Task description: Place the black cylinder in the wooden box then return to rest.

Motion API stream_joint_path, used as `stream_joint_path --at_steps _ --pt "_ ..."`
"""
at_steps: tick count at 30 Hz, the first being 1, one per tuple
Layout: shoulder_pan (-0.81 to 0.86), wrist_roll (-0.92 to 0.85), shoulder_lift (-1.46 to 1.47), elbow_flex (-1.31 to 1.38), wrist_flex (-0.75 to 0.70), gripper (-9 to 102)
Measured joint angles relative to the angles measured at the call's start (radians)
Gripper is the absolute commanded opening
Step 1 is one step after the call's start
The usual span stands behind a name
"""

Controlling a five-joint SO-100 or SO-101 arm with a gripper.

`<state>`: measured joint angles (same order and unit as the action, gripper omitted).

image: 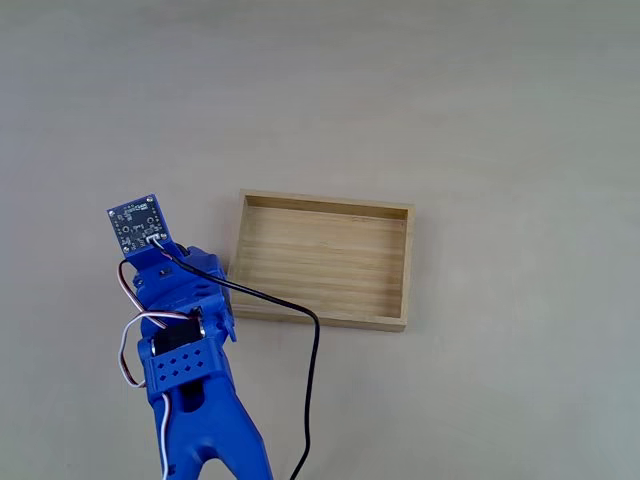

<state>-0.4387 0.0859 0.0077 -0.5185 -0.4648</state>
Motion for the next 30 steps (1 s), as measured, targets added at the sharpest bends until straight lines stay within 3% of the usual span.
stream_joint_path --at_steps 14,30 --pt "0.037 0.003 0.227 0.0 -0.158 18" --pt "0.253 0.003 0.39 0.0 -0.302 18"
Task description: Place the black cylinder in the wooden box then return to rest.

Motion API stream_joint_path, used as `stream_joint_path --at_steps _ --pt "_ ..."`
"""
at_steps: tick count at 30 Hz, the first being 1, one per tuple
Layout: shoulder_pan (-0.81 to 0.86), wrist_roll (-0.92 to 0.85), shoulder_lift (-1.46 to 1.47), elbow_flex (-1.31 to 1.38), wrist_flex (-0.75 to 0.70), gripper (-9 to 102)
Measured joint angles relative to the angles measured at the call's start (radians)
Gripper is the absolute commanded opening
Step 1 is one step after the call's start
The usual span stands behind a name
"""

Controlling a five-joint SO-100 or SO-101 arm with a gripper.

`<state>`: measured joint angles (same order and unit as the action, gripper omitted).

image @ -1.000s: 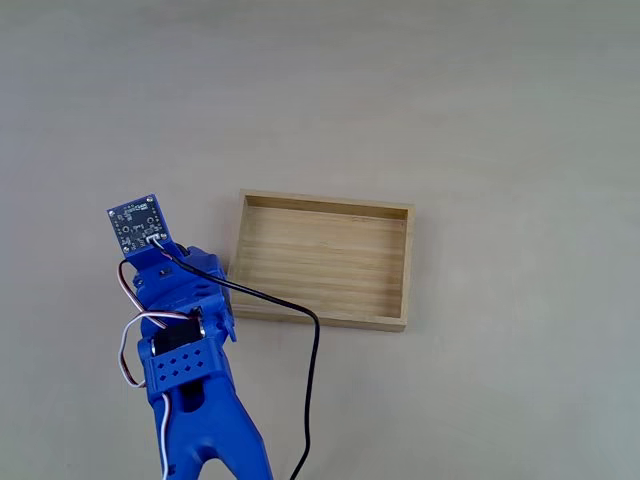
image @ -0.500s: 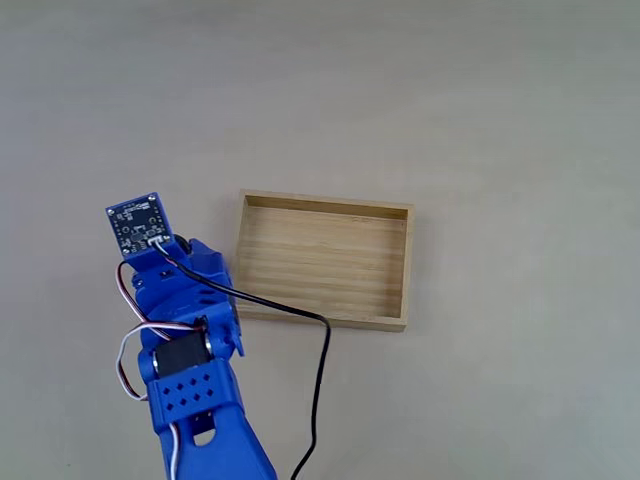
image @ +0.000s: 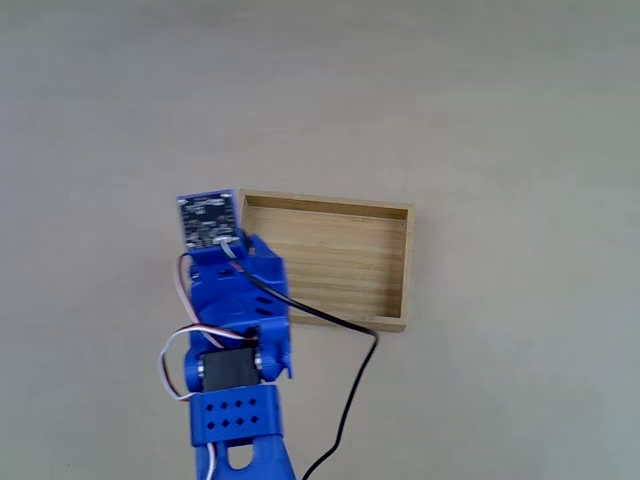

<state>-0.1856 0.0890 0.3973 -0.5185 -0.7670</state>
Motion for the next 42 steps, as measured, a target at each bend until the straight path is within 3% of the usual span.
stream_joint_path --at_steps 9,42 --pt "0.121 0.0 -0.041 0.0 -0.002 18" --pt "0.238 0.067 -0.299 0.003 0.176 18"
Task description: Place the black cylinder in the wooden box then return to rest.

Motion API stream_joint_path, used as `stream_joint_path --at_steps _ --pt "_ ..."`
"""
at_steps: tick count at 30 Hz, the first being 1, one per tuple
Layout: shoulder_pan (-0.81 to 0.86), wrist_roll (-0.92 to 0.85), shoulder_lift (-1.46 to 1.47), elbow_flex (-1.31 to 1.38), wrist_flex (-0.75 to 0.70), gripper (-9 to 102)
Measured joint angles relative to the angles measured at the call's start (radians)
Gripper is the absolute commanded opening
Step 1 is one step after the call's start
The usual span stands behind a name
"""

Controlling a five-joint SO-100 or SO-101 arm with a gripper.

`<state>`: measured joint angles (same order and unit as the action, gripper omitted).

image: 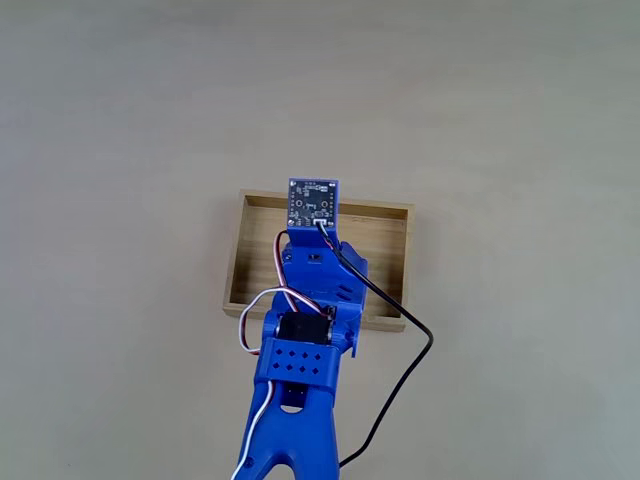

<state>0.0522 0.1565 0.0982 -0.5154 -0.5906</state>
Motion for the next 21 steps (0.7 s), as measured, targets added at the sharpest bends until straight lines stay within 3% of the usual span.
stream_joint_path --at_steps 19,21 --pt "0.011 0.009 -0.061 0.0 0.031 18" --pt "0.011 0.009 -0.064 0.009 0.031 23"
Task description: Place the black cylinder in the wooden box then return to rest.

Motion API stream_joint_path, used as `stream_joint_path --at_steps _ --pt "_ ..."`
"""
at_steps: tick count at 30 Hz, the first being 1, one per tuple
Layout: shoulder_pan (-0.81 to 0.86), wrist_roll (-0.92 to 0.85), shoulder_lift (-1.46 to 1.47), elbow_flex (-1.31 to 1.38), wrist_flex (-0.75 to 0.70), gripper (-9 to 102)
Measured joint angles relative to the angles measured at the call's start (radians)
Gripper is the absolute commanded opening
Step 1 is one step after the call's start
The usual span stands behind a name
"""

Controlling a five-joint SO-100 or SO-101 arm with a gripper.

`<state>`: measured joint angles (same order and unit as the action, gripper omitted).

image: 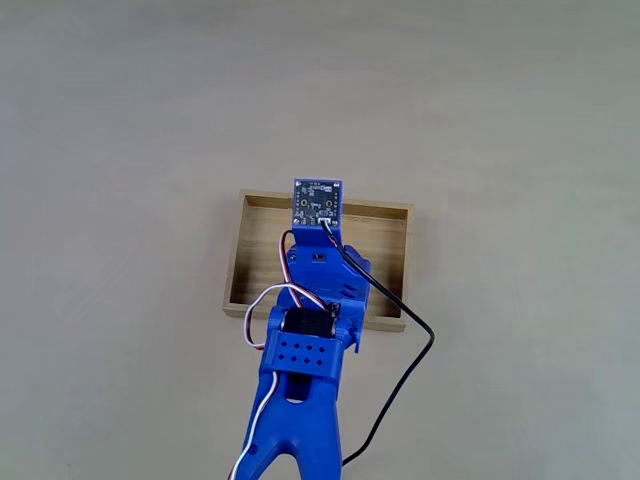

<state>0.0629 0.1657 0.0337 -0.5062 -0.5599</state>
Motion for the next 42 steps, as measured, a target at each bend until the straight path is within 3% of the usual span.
stream_joint_path --at_steps 6,25,32,42 --pt "0.0 0.0 -0.003 0.038 0.0 30" --pt "0.025 0.037 -0.003 0.041 -0.002 32" --pt "0.025 0.034 0.077 0.041 -0.064 32" --pt "-0.029 -0.046 0.425 -0.107 -0.13 16"
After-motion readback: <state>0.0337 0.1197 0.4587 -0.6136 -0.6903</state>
